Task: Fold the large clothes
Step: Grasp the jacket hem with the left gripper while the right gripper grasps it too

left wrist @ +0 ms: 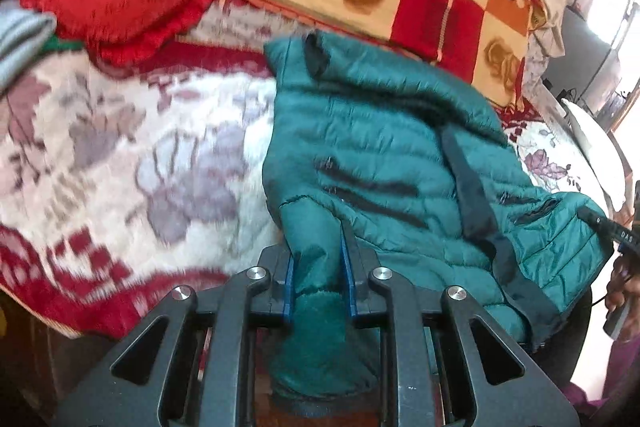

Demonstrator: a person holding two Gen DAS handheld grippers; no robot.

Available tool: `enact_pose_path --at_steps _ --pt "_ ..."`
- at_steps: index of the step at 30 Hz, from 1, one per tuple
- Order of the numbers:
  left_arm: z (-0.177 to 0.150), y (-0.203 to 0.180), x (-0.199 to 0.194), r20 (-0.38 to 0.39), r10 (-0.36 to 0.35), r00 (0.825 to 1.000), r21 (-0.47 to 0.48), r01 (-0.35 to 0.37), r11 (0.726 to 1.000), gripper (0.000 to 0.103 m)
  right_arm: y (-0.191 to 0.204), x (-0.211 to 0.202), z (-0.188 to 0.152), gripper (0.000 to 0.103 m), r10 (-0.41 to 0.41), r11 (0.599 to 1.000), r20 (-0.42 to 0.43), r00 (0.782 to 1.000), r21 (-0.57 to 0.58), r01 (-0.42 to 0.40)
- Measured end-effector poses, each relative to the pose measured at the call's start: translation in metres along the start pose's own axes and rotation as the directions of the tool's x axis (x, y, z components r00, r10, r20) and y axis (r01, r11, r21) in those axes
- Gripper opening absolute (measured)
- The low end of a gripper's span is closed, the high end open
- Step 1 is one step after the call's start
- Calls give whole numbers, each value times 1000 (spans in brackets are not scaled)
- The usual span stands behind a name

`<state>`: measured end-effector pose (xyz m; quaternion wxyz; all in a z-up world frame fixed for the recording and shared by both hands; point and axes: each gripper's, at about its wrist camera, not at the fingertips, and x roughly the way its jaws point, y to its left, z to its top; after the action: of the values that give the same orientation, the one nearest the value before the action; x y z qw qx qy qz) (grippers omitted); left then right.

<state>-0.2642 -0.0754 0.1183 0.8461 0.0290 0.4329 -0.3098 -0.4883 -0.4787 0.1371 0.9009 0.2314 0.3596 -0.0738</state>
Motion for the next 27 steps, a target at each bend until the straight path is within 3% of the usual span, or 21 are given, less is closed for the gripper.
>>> enact_pose_path --at_steps 7,17,27 --pt "26 -5 -2 55 8 998 4 -8 1000 18 1 4 26 16 -24 1000 35 999 -9 24" --pt "70 1 1 112 -5 994 -65 12 998 18 -7 11 69 16 -67 998 97 993 16 66" --pt "110 -6 21 138 39 990 -75 -28 997 18 -8 35 110 16 -117 993 107 987 4 117"
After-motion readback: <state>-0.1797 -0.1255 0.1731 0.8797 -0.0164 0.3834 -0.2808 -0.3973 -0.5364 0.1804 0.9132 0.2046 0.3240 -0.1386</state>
